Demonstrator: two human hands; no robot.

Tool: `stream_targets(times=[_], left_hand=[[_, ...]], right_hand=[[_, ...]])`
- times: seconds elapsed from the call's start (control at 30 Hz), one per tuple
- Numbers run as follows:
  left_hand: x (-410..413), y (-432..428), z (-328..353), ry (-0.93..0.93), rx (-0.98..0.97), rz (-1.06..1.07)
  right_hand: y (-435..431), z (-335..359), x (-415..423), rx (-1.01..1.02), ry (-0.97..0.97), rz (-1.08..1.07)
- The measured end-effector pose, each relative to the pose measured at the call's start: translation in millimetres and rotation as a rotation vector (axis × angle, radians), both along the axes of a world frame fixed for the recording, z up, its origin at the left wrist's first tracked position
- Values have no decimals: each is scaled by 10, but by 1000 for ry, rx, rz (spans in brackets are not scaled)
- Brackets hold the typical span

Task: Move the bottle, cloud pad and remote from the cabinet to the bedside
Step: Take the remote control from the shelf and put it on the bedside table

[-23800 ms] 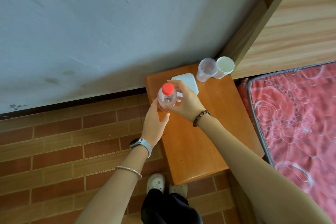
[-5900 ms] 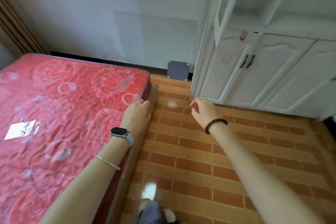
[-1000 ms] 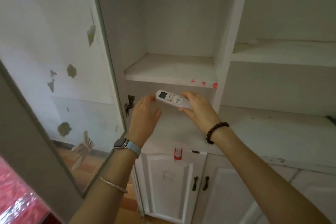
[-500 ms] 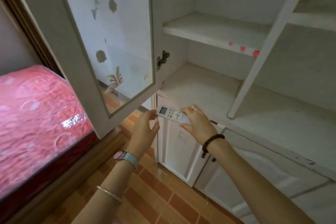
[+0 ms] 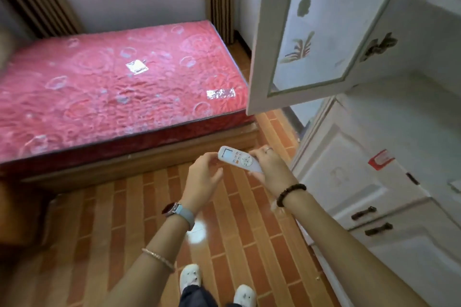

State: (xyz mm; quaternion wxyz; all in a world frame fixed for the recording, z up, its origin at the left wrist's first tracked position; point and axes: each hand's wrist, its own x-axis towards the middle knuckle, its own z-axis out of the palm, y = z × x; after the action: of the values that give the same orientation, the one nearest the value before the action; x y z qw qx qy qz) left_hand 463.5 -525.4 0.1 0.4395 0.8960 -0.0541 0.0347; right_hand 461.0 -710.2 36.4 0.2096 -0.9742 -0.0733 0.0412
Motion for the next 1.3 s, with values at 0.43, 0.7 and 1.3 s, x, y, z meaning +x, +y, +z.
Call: stream_targets(times=[0.43,0.7,1.3], left_hand=[[-522,2104,17,43,38,443],[-914,3491,-27,62,28,624],[-1119,5387,16,59,-38,989]], right_hand=[[2284,-89,270,-32,43,441],[3806,-134,178,-29,55,620],[6231,-94,462,-20,74,944]])
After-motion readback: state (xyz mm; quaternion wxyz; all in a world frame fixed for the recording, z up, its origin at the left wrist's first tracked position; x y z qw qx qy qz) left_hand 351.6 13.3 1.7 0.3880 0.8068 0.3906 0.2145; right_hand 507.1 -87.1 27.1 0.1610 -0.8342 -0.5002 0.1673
